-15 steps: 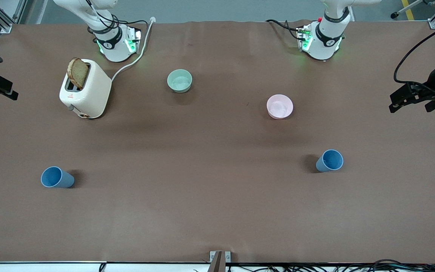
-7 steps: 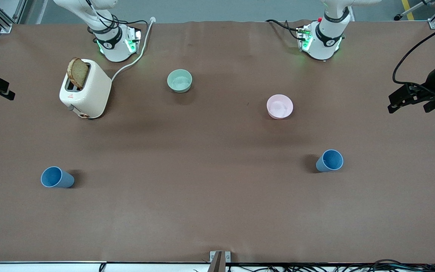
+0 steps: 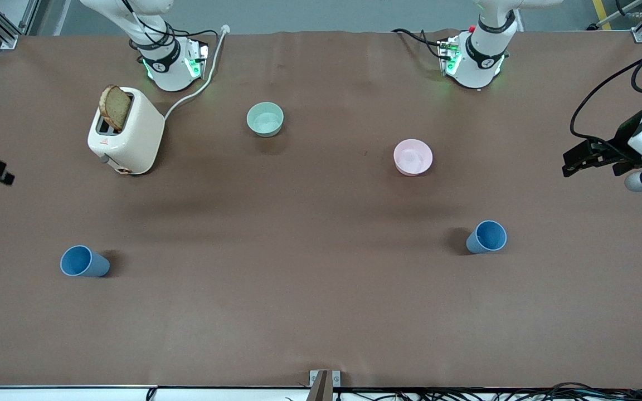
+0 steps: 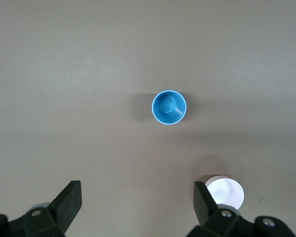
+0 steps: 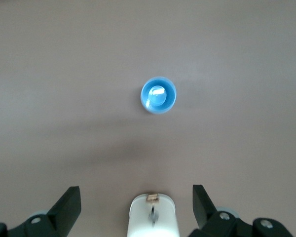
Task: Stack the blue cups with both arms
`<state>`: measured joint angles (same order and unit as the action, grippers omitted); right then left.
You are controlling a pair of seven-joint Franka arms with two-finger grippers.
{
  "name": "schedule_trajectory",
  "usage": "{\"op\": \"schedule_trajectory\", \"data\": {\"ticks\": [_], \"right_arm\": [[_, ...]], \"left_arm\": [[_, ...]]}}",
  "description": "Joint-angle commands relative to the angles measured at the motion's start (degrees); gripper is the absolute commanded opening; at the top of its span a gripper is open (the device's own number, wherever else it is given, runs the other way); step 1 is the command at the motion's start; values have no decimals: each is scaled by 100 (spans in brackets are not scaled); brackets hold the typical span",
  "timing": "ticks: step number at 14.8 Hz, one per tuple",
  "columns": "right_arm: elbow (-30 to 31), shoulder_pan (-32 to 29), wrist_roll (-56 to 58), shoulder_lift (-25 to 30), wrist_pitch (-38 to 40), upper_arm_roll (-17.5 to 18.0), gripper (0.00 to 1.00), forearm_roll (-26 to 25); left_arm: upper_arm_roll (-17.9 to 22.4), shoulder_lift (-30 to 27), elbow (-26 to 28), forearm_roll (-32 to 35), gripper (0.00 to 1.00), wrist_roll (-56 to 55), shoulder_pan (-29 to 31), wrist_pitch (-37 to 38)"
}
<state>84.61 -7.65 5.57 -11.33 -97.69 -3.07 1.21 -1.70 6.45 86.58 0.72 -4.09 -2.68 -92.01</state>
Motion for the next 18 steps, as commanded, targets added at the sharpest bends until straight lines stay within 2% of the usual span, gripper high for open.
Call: {"op": "schedule_trajectory", "data": {"ticks": [1,4,7,9,10,14,16,17,18], "right_arm": [[-94,-96,259,-657,-748,34,100,-24],[-77,-360,620,-1457,-1716,52,100,2],[-94,-404,612,-1942,-1885,52,100,98],[-85,-483,673,-2197,-2008,52,100,458],[-85,-544,673,-2451,-2087,61,100,494],[-77,-615,1051,-2769,-2324,61,96,573],[-85,-667,1164,-2918,-2351,61,87,828],[-85,-676,1252,-2936,-2351,61,76,916],[-85,-685,1262,-2954,-2351,61,39,960]], "left_arm": [[-14,381,25,7,100,84,39,17],[-14,969,43,7,100,-3,13,-211],[-6,1594,139,16,100,5,39,-720],[-14,1823,410,16,100,5,118,-1159],[-14,1876,621,24,100,14,136,-1474],[-6,2035,1290,51,100,23,127,-2644],[-6,2123,1492,51,100,14,127,-2970],[-6,2167,1528,51,100,14,118,-3068],[-6,2211,1520,60,100,14,118,-3103]]}}
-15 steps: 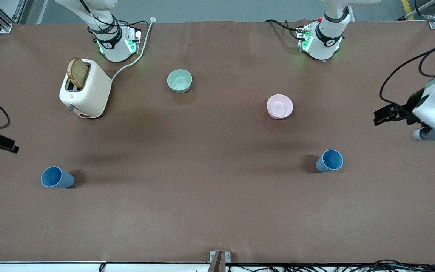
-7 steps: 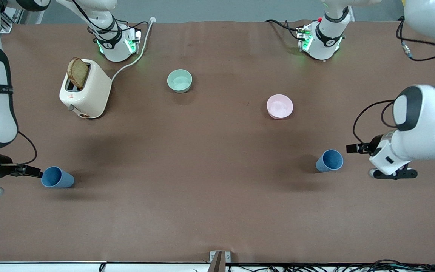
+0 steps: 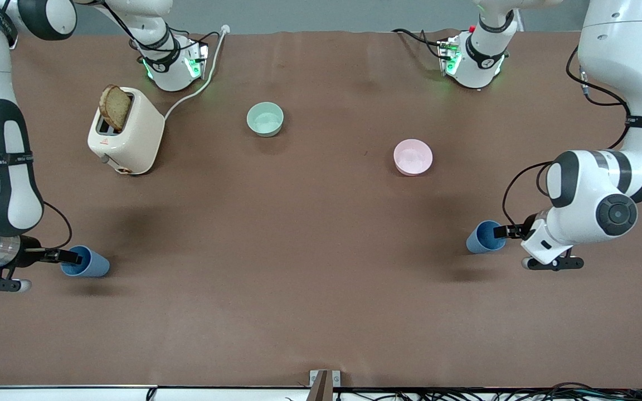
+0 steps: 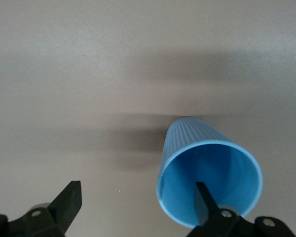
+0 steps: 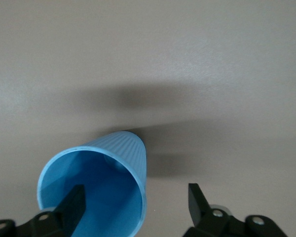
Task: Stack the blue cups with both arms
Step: 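Reach both grippers down to the blue cups and close on them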
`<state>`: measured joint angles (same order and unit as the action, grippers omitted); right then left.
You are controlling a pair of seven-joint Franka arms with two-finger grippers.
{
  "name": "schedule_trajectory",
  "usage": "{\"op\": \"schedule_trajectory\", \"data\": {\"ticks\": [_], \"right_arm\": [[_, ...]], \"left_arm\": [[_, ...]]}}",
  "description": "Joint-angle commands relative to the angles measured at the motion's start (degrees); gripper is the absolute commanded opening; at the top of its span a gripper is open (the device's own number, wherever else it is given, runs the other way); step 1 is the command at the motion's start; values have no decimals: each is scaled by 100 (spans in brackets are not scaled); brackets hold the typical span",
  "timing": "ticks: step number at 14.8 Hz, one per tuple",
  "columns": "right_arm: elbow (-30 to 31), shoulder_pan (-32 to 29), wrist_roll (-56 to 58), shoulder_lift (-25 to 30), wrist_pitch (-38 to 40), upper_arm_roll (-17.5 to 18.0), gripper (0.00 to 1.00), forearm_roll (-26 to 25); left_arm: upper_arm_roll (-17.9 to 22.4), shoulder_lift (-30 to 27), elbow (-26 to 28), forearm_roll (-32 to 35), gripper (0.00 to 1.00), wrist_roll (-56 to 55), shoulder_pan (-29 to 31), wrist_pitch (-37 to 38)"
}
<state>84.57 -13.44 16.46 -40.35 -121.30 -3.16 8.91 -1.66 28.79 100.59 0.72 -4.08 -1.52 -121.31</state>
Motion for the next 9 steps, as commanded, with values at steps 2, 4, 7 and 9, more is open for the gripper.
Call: {"op": "schedule_trajectory", "data": {"ticks": [2,4,7,9], "right_arm": [[-72,-212,277,-114,19,70,9,557],[-81,-212,471,-131,19,70,7,620],[-90,-203,489,-97,71,70,1,612],[-107,-160,489,-44,89,70,1,568]], "left_arm": [[-10,56,119,77,89,12,3,-305],[-10,118,119,77,78,12,11,-359],[-10,136,110,77,59,-14,3,-367],[-10,136,110,77,40,-23,-15,-367]]}}
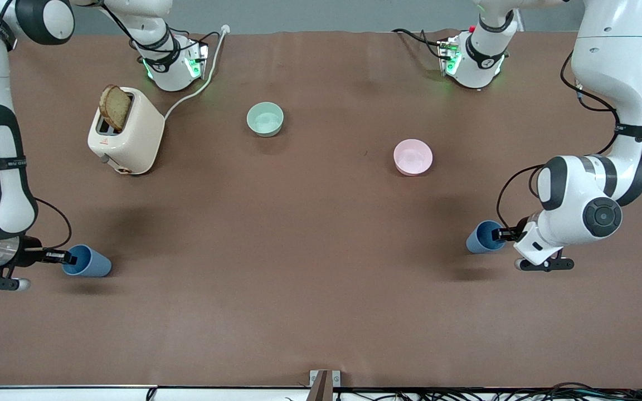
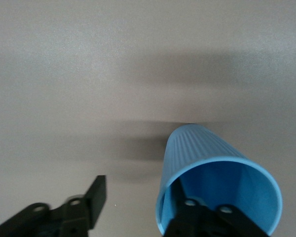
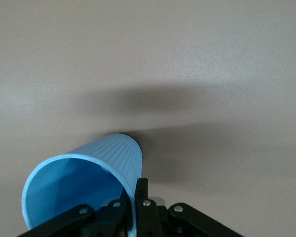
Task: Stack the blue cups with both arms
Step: 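Lift the cup with the left gripper while the right gripper lifts its cup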
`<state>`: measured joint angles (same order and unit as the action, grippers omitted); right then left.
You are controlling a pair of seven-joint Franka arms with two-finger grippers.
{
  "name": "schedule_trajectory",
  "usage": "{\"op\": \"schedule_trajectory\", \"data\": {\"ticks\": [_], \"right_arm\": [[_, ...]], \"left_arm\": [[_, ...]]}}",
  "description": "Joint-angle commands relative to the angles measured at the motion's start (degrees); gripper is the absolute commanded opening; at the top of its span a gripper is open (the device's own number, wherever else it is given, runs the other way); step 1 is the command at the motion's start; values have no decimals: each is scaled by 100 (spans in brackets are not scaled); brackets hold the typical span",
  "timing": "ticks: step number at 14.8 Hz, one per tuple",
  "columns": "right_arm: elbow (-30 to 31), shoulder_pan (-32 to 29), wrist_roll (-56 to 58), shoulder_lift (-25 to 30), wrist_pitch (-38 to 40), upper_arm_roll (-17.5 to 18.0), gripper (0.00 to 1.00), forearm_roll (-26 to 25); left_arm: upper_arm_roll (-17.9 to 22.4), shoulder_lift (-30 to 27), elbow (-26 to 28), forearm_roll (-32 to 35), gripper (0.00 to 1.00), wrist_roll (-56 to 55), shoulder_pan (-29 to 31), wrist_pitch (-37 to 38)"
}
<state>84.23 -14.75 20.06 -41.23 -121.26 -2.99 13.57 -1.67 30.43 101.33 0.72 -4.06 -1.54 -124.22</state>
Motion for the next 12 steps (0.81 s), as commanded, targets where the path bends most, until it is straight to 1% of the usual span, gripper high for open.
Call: {"op": "schedule_trajectory", "data": {"ticks": [1,3,4,5,7,8,10,12], "right_arm": [[-73,-10,104,132,85,44,1,84],[-73,-1,95,395,276,27,1,67],[-82,16,94,571,478,18,1,23],[-91,34,42,746,550,18,1,-117],[-64,165,-185,1098,673,26,1,-503],[-73,262,-396,1274,891,26,1,-670],[-64,446,-730,1774,1488,26,1,-1092],[-64,631,-1142,2240,2226,26,0,-1269]], "left_arm": [[-9,-28,36,68,31,-33,-30,-76],[-9,-28,45,77,15,-33,-4,-76],[-9,-20,36,77,9,-24,4,-76],[-9,-28,36,77,2,-24,5,-76],[-9,-46,27,77,1,2,-13,-58],[-17,-98,1,86,1,63,-48,-15],[-35,-291,-69,95,1,90,-109,12],[-192,-414,-227,103,1,169,-258,117]]}}
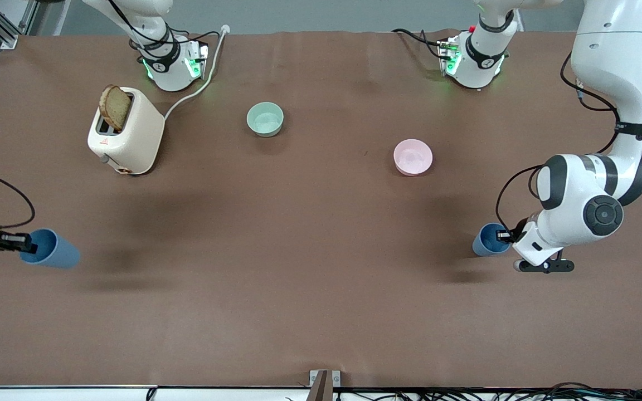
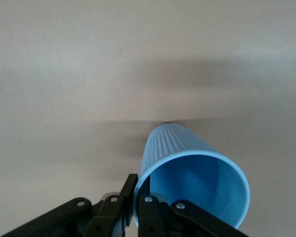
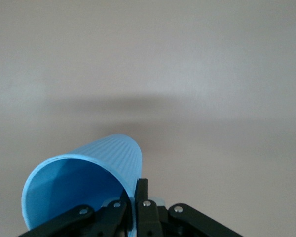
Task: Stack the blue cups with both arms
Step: 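Lift the cup with the left gripper while the right gripper lifts its cup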
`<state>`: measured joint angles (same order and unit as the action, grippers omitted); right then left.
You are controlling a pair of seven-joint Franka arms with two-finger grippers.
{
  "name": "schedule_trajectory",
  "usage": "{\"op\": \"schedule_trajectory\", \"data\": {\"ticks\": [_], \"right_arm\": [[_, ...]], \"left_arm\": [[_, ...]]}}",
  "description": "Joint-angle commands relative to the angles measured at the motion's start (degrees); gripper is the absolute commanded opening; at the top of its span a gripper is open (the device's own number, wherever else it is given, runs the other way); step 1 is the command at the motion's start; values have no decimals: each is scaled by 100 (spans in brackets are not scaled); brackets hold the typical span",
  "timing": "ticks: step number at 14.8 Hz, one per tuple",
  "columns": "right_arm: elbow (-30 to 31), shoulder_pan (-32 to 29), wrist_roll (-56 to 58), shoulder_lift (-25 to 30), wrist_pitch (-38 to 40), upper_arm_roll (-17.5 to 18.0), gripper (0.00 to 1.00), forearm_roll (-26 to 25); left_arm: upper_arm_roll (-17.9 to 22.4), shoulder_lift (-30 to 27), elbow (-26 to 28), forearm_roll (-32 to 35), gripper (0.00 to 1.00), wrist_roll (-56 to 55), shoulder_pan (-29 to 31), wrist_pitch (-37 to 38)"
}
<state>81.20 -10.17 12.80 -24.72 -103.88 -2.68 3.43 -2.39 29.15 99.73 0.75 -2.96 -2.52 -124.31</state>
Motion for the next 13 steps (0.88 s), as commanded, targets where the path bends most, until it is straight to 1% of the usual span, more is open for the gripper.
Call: {"op": "schedule_trajectory", "data": {"ticks": [1,2,4,5,6,9,10,11,13], "right_arm": [[239,252,-567,799,761,4,0,-412],[256,331,-681,1028,1008,13,0,-544],[274,454,-1050,1459,1614,30,0,-545],[309,525,-1078,1670,1747,31,0,-545],[405,595,-1087,1881,1818,31,0,-554],[1019,613,-1104,2619,1810,39,0,-484],[1186,648,-1113,2743,1810,48,1,-475],[1196,701,-1122,2744,1827,48,1,-475],[1092,780,-1131,2735,1845,48,1,-475]], "left_arm": [[-269,-305,-207,92,0,58,-213,327],[-540,-296,-469,92,0,50,-292,555],[-998,-200,-935,101,0,23,-467,794],[-1078,-34,-1129,101,0,41,-660,803],[-1079,107,-1322,101,0,49,-931,803],[-1053,590,-1779,161,0,49,-1775,795],[-1044,714,-1938,336,0,50,-2030,803],[-1044,828,-2000,486,0,50,-2207,795],[-1070,1039,-2062,514,0,15,-2515,733]]}}
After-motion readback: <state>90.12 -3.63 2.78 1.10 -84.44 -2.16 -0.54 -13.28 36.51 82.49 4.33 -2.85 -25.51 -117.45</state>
